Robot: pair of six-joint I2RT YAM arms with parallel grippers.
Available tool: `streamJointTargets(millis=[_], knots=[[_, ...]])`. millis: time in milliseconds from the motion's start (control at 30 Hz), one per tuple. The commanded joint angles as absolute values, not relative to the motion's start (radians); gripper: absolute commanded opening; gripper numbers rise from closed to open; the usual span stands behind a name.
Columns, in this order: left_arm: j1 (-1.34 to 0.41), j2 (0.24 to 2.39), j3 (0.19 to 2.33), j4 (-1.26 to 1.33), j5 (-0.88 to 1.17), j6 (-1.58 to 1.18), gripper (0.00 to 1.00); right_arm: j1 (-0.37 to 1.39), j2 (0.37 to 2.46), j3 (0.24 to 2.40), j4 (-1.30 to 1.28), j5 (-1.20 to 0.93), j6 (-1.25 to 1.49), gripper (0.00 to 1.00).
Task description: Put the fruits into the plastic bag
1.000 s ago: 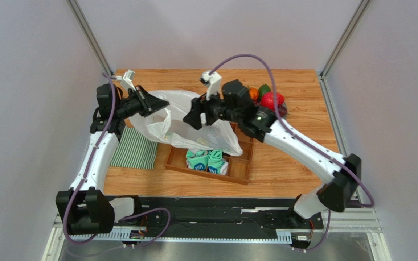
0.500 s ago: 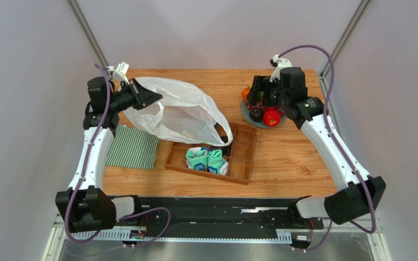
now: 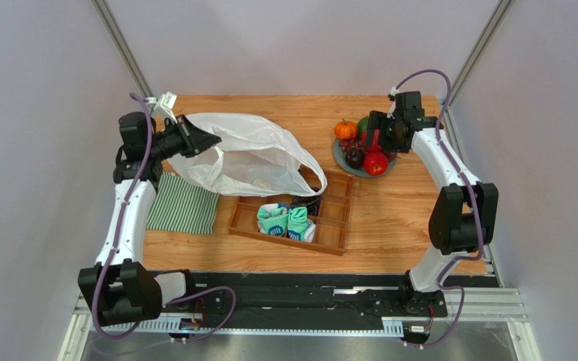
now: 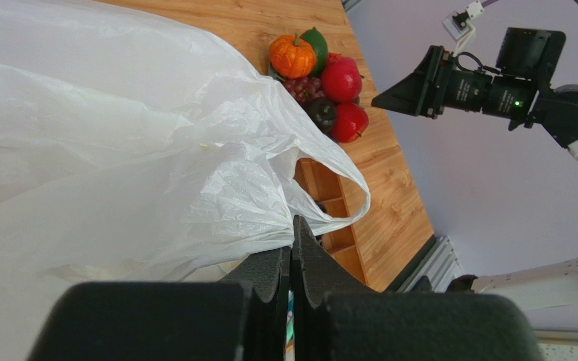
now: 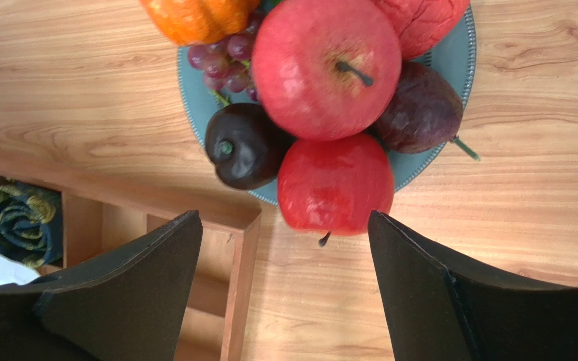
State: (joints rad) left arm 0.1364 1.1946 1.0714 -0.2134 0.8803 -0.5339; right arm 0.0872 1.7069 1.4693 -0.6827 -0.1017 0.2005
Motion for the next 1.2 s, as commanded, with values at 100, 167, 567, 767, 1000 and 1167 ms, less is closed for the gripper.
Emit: streamJointTargets(millis=[100, 167, 567, 767, 1000, 1167], knots=[[0.169, 1.172, 1.069, -0.198, 0.891, -0.509, 0.0, 0.038, 1.815, 1.598, -0.664, -0.167, 0.169, 0.85], [0.172, 1.175, 1.068, -0.196, 0.896, -0.512, 0.0, 0.026, 1.83, 1.614, -0.65, -0.195, 0.169, 0.85], [0.176, 1.189, 1.062, -0.18, 0.91, -0.526, 0.0, 0.008, 1.916, 1.675, -0.64, -0.209, 0.149, 0.86], [0.176, 1.195, 1.055, -0.169, 0.916, -0.532, 0.0, 0.009, 1.959, 1.713, -0.643, -0.229, 0.144, 0.86], [0.176, 1.197, 1.054, -0.166, 0.919, -0.535, 0.0, -0.02, 2.002, 1.746, -0.664, -0.212, 0.146, 0.87], [0.176, 1.197, 1.052, -0.161, 0.922, -0.538, 0.0, -0.021, 2.016, 1.75, -0.663, -0.212, 0.153, 0.87]])
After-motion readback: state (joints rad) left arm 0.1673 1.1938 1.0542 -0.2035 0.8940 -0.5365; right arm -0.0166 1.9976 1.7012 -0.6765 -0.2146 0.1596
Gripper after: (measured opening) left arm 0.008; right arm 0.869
